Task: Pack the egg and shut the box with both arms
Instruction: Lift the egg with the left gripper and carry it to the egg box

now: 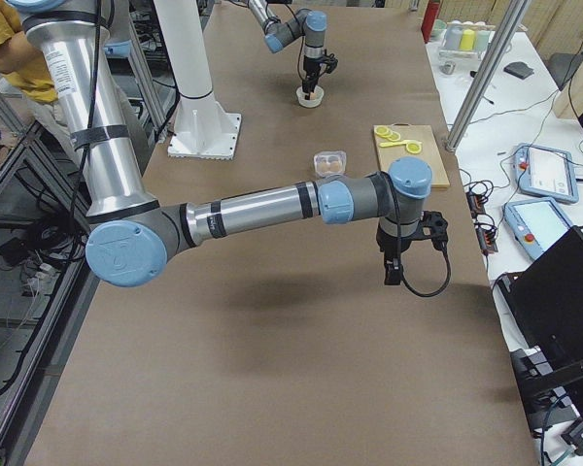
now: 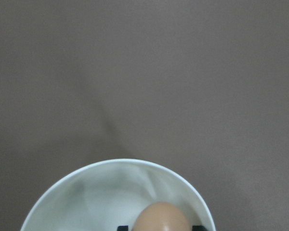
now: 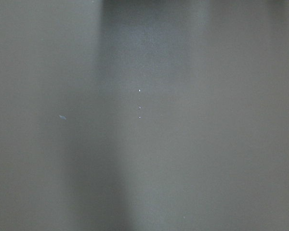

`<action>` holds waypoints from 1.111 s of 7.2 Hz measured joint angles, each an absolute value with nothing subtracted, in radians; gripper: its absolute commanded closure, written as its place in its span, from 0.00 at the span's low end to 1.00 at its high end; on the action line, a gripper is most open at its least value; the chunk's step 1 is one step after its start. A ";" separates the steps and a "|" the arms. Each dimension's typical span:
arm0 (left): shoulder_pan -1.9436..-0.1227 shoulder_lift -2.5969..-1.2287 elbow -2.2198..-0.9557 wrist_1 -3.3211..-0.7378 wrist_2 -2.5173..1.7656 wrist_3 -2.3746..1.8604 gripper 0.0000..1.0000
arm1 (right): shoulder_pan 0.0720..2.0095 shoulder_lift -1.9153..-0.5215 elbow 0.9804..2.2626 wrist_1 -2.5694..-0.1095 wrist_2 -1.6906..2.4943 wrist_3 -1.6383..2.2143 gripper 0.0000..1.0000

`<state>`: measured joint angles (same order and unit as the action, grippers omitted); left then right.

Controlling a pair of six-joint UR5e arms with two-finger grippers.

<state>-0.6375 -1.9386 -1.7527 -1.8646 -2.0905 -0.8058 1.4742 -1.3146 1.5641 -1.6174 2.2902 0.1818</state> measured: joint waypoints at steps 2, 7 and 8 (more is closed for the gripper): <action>-0.728 -1.979 -1.762 -1.857 -2.180 -0.805 0.87 | 1.474 -1.319 1.574 -1.618 2.291 0.182 0.00; -0.783 -2.397 -1.499 -1.794 -2.249 -0.809 0.88 | 1.474 -1.325 1.585 -1.622 2.297 0.184 0.00; -0.771 -2.467 -1.425 -1.798 -2.245 -0.810 0.88 | 1.473 -1.327 1.585 -1.622 2.296 0.183 0.00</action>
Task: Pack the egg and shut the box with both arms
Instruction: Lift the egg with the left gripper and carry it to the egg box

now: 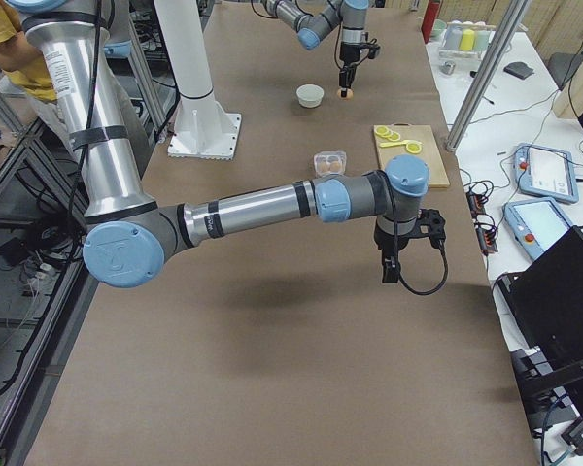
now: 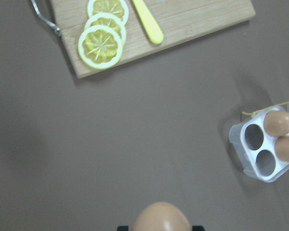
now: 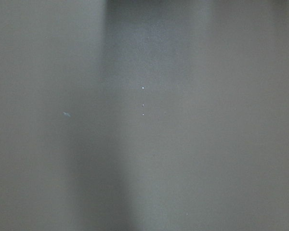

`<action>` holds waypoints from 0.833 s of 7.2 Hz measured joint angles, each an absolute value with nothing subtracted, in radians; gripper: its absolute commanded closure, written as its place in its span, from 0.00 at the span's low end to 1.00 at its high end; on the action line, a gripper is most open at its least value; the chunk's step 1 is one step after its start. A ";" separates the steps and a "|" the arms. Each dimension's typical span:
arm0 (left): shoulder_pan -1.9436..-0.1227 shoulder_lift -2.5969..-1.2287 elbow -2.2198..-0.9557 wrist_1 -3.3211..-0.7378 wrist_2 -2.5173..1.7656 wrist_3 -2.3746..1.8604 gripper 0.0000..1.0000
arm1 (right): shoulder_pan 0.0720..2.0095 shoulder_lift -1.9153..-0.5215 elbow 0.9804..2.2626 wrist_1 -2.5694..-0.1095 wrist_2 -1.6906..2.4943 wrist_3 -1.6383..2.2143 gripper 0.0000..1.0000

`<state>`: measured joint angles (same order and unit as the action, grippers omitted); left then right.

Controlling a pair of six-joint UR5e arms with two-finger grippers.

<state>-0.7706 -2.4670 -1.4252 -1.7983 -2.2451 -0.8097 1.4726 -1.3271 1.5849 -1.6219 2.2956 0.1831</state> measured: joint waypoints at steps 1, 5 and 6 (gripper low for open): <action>-0.750 -2.531 -1.347 -1.815 -2.232 -0.810 0.88 | 1.472 -1.328 1.584 -1.622 2.293 0.183 0.00; -0.619 -2.653 -1.162 -1.927 -2.079 -0.811 0.87 | 1.471 -1.340 1.583 -1.619 2.289 0.177 0.00; -0.588 -2.665 -1.155 -1.932 -2.041 -0.811 0.87 | 1.471 -1.340 1.583 -1.618 2.286 0.177 0.00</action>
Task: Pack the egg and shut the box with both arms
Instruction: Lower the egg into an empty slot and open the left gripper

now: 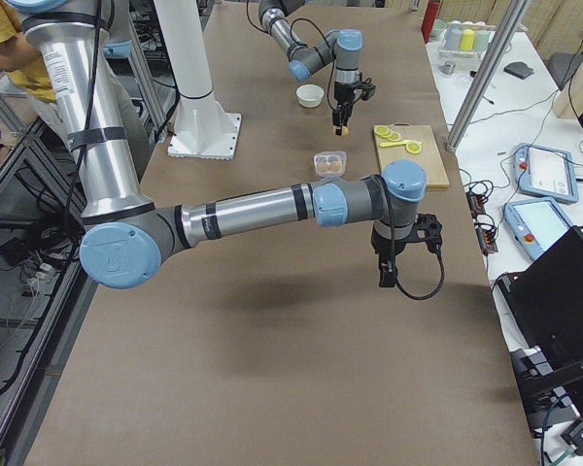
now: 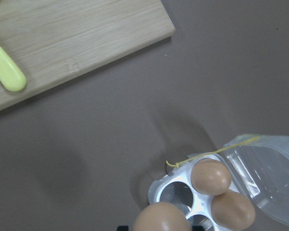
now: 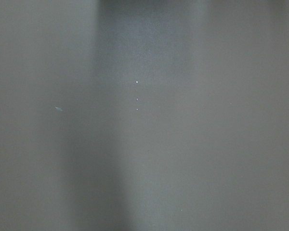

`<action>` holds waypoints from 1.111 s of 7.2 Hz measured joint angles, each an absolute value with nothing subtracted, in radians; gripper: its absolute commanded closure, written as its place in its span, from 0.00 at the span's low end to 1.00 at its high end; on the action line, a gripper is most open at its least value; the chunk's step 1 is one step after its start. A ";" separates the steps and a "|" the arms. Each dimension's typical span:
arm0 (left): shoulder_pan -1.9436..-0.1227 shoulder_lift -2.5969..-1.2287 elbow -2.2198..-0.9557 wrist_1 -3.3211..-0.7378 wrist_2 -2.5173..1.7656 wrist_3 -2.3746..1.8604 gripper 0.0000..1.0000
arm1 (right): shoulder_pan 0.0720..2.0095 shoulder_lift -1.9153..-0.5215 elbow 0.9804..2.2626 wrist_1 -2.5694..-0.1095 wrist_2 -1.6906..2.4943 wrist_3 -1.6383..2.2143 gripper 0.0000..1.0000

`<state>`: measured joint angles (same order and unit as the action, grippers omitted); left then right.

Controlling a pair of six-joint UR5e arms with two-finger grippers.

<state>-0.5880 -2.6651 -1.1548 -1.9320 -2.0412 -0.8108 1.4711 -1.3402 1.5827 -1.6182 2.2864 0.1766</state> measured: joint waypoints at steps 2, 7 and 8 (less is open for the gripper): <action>-0.536 -2.686 -1.139 -1.934 -1.982 -0.810 0.87 | 1.471 -1.342 1.582 -1.617 2.252 0.176 0.00; -0.506 -2.719 -1.088 -1.940 -1.919 -0.809 0.88 | 1.471 -1.353 1.579 -1.617 2.228 0.173 0.00; -0.508 -2.718 -1.083 -1.944 -1.918 -0.808 0.87 | 1.471 -1.355 1.579 -1.617 2.228 0.173 0.00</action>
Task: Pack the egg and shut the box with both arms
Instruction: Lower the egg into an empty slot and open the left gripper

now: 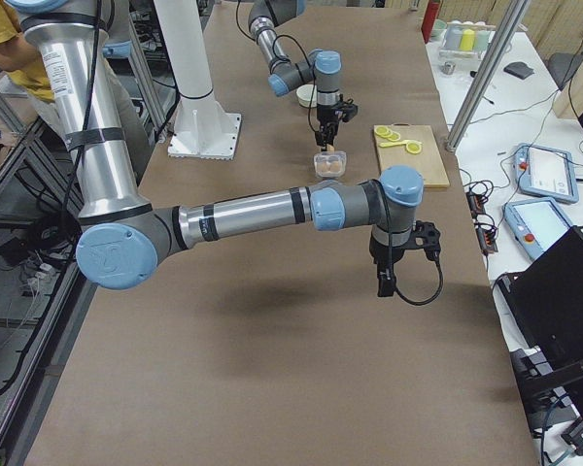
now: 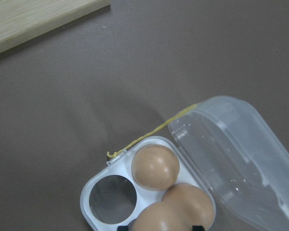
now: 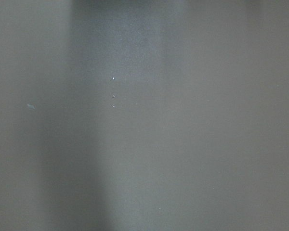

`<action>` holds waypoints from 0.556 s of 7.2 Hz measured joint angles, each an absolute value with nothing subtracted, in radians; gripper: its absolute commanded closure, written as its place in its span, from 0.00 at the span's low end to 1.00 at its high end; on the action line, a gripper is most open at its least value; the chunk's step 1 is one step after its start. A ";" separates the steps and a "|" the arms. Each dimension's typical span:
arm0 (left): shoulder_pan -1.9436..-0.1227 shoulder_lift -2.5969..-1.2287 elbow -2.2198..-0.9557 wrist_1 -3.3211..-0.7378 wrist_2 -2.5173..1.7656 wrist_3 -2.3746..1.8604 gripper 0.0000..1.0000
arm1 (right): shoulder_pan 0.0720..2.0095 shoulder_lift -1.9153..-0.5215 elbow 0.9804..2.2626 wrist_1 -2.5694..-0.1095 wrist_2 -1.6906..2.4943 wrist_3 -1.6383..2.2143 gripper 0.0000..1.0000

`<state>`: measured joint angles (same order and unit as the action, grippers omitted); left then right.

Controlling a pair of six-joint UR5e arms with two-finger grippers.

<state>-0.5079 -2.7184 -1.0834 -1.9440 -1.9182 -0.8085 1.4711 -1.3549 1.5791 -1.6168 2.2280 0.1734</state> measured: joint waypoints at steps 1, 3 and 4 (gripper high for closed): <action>-0.509 -2.717 -1.077 -1.947 -1.918 -0.808 0.58 | 1.471 -1.356 1.580 -1.617 2.228 0.173 0.00; -0.510 -2.716 -1.068 -1.949 -1.918 -0.808 0.31 | 1.471 -1.356 1.580 -1.616 2.229 0.173 0.00; -0.510 -2.715 -1.065 -1.949 -1.918 -0.808 0.23 | 1.471 -1.356 1.580 -1.615 2.229 0.173 0.00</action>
